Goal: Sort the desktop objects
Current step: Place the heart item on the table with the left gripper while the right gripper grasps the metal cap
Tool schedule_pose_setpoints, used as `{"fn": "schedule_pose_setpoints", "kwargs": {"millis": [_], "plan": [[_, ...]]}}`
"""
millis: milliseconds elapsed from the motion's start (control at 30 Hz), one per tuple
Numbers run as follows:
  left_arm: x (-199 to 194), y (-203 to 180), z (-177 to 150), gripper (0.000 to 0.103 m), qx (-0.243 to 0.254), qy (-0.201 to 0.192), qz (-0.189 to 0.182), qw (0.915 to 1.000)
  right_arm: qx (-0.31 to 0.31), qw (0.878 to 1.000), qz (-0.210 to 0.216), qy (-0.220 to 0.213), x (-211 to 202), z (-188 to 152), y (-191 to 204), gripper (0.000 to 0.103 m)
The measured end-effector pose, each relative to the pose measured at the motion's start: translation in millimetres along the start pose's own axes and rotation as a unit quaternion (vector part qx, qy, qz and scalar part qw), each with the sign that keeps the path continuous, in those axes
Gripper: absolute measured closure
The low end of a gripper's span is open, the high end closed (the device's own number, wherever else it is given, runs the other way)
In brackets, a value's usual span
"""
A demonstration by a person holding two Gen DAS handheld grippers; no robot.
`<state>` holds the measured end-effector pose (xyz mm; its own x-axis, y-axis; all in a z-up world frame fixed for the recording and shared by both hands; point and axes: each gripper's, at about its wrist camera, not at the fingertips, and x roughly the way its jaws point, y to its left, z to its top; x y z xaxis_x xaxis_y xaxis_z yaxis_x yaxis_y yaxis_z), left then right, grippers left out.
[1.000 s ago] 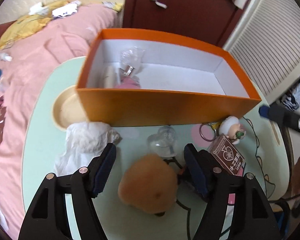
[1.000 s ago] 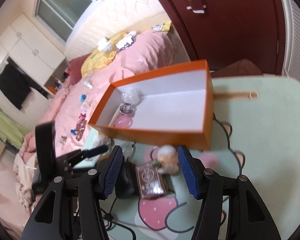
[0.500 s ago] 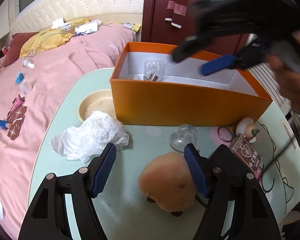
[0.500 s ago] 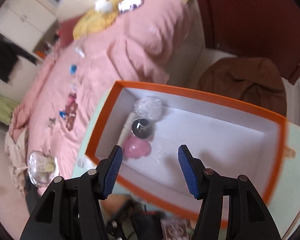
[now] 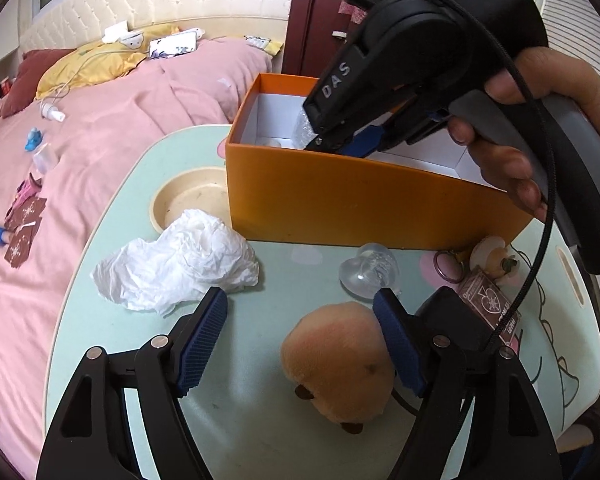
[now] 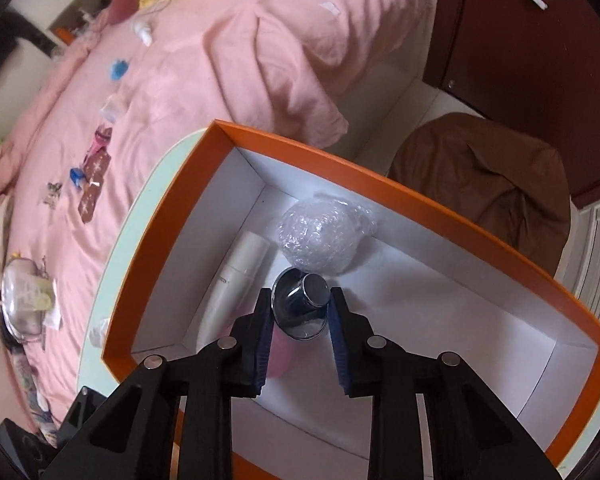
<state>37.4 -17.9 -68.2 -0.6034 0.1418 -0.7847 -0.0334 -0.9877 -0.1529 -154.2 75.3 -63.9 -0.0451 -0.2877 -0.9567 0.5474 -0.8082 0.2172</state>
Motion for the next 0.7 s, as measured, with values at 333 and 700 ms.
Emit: {"fn": "schedule_pose_setpoints", "kwargs": {"millis": [333,700], "plan": [[1,10,4,0.027,0.003,0.002,-0.003,1.0000,0.017,0.994,0.049,-0.095,-66,-38,-12,0.077],[-16,21,9,0.027,-0.028,-0.024,-0.017,0.9992,0.041,0.983,0.098,-0.147,-120,-126,-25,0.077]]}}
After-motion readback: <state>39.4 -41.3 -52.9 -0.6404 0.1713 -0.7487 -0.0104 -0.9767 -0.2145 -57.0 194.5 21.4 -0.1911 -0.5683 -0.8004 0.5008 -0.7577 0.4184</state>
